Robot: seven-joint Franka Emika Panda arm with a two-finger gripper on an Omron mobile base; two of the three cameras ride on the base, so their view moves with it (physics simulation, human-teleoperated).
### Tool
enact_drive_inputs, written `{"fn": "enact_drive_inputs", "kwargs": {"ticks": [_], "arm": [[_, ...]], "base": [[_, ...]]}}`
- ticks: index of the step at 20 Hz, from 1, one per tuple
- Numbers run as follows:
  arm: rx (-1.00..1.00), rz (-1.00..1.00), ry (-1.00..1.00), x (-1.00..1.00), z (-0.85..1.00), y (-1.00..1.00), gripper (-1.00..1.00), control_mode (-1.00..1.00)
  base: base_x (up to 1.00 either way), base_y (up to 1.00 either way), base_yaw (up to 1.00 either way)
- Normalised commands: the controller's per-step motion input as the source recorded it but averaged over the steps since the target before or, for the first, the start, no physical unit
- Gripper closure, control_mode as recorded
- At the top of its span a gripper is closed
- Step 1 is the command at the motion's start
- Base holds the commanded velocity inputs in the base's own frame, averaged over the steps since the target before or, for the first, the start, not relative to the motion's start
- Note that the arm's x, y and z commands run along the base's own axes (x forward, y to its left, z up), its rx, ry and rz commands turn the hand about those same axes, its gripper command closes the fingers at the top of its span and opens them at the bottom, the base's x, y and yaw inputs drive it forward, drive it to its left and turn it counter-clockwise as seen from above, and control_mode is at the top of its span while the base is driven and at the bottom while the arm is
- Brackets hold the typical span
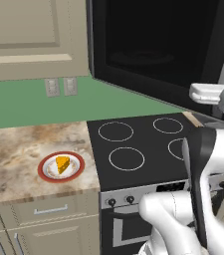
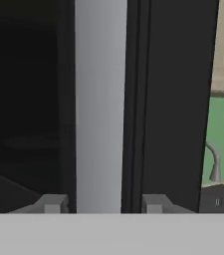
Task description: Pick the cheese from the counter and place it in the microwave. Then turn on the microwave.
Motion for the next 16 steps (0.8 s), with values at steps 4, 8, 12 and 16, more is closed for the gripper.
{"fn": "enact_drive_inputs", "kwargs": {"ticks": [4,8,12,16], "arm": [[-0.05,-0.17,0.00,-0.27,0.24,0.26,1.00,-1.00],[-0.02,-0.16,0.00,-0.27,0.20,0.23,1.00,-1.00],[-0.03,-0.13,0.00,-0.19,0.18,0.20,1.00,-1.00],[-0.03,-0.06,0.00,-0.09,0.14,0.04,-1.00,-1.00]], "base": [[0.00,0.00,0.00],[0.00,0.00,0.00],[0.00,0.00,0.00],[0.00,0.00,0.00]]}}
